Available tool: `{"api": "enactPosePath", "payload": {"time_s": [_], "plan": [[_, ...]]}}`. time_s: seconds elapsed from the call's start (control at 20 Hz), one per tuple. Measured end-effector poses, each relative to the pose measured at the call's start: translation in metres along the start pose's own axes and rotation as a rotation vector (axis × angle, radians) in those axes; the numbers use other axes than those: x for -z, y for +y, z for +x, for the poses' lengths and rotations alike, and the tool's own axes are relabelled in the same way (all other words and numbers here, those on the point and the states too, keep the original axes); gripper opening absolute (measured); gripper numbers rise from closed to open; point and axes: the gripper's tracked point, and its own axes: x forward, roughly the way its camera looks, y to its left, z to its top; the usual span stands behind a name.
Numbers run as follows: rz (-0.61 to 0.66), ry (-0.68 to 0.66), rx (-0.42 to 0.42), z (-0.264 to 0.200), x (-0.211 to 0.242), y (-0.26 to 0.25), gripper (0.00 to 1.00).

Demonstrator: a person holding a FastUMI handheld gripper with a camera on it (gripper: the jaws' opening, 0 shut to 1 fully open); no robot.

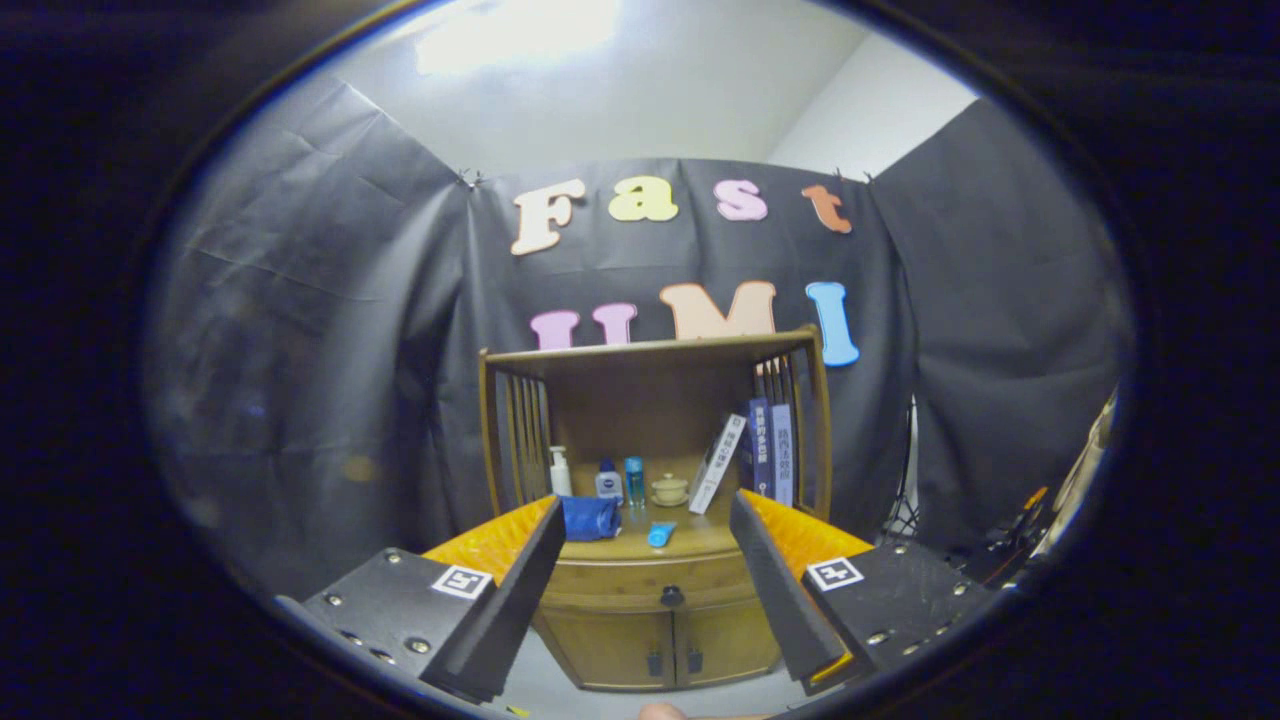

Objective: Pull open the drawer, take out the items inside it, and place them on the countertop above the cabinet.

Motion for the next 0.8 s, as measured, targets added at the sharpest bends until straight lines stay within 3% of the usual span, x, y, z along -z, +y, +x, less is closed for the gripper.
{"api": "enactPosePath", "payload": {"time_s": [0.15, 0.5, 0.8], "plan": [[-0.004, 0.019, -0.04, -0.009, 0.007, 0.012, 0.98], [-0.111, 0.06, -0.031, -0.008, 0.04, 0.011, 0.99], [-0.084, 0.085, -0.032, -0.006, 0.052, 0.012, 0.99]]}}
